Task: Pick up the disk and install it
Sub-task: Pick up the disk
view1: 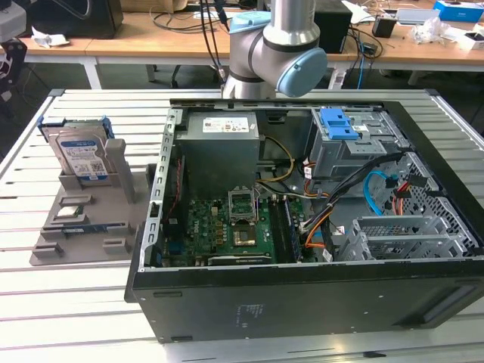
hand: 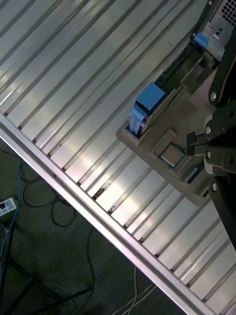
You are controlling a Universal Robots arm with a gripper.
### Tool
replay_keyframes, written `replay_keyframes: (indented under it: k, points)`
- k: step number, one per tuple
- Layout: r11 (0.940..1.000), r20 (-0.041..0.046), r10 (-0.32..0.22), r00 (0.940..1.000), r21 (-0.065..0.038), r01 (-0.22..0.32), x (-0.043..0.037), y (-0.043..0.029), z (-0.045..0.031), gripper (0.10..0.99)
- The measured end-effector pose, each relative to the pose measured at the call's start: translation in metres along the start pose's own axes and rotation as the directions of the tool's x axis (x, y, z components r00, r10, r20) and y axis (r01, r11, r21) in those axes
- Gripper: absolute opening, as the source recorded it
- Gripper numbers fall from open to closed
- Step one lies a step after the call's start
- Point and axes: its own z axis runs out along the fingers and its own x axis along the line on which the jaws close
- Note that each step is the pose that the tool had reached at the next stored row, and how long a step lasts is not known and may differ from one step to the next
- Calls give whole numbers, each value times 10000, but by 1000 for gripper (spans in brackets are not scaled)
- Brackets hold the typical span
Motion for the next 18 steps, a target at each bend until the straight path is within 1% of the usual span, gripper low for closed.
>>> replay_keyframes:
  k: [3, 6, 7, 9, 12, 13, 15, 18]
  points:
    - [9978, -19, -661, 9978, -16, 661, 0, 0, 0, 102]
    - [9915, -36, -1298, 9915, -34, 1298, 0, 0, 0, 102]
    - [9882, -42, -1529, 9882, -41, 1529, 0, 0, 0, 102]
    - [9845, -48, -1751, 9845, -47, 1751, 0, 0, 0, 102]
    - [9764, -58, -2159, 9764, -59, 2158, 0, 0, 0, 102]
    - [9712, -63, -2382, 9712, -66, 2381, 0, 0, 0, 102]
    - [9656, -69, -2602, 9655, -73, 2601, 0, 0, 0, 102]
    - [9536, -78, -3011, 9536, -87, 3010, 0, 0, 0, 102]
